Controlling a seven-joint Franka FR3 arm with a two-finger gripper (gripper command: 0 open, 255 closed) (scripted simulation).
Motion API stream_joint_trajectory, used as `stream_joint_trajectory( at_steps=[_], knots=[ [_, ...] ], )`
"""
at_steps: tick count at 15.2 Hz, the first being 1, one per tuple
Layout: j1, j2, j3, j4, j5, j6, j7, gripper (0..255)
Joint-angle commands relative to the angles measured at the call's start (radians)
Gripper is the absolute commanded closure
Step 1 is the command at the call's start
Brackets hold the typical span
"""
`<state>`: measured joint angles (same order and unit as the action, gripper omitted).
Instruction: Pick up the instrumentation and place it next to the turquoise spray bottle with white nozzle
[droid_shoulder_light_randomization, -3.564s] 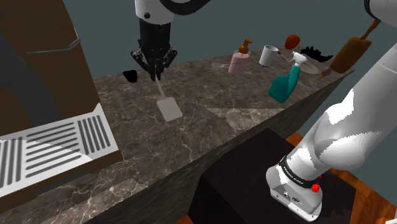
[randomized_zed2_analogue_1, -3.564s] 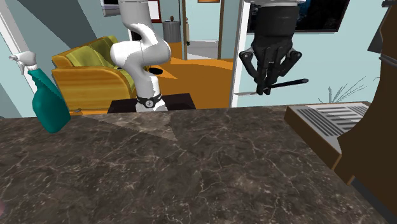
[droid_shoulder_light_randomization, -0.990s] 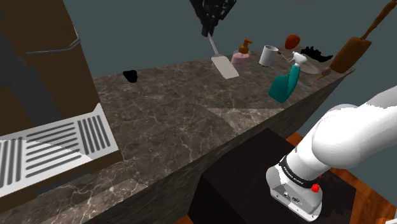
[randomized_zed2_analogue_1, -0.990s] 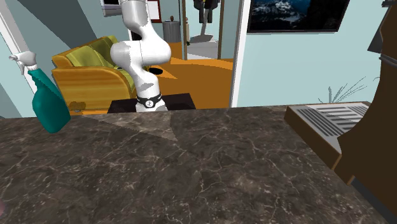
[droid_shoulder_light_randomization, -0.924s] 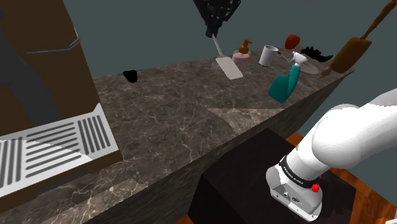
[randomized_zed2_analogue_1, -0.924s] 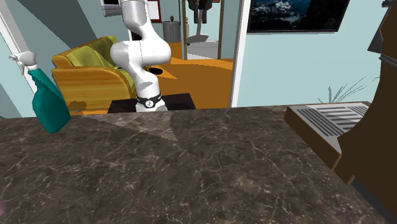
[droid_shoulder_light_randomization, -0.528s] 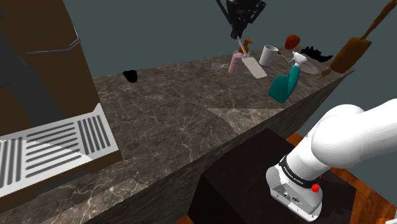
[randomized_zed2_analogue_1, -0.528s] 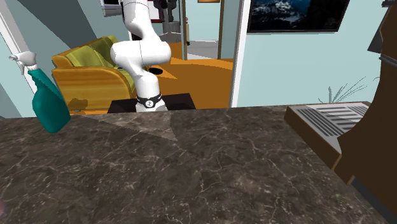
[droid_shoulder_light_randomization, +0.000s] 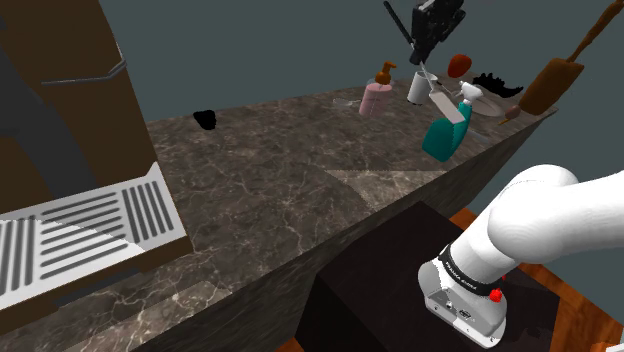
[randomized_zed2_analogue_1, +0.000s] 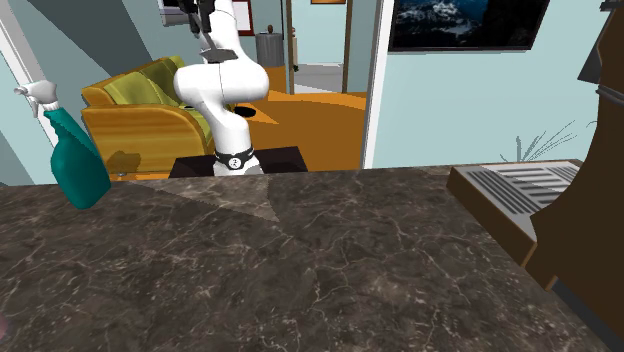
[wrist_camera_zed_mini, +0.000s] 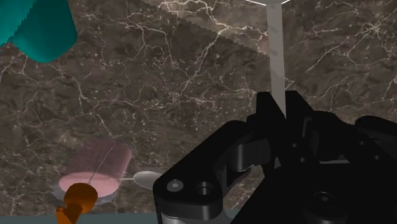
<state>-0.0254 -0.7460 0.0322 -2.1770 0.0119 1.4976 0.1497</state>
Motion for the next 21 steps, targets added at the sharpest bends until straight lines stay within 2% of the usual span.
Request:
stream_joint_trajectory(
  at_steps=[1,4,21],
  knots=[
    [-0.011,-0.042,-0.043,-0.025,-0.026,-0.017,-0.048,255],
    [-0.026,-0.087,-0.096,-0.047,-0.063,-0.039,-0.105,255],
    [-0.031,-0.17,-0.105,-0.327,-0.072,0.158,-0.102,255]
  ],
)
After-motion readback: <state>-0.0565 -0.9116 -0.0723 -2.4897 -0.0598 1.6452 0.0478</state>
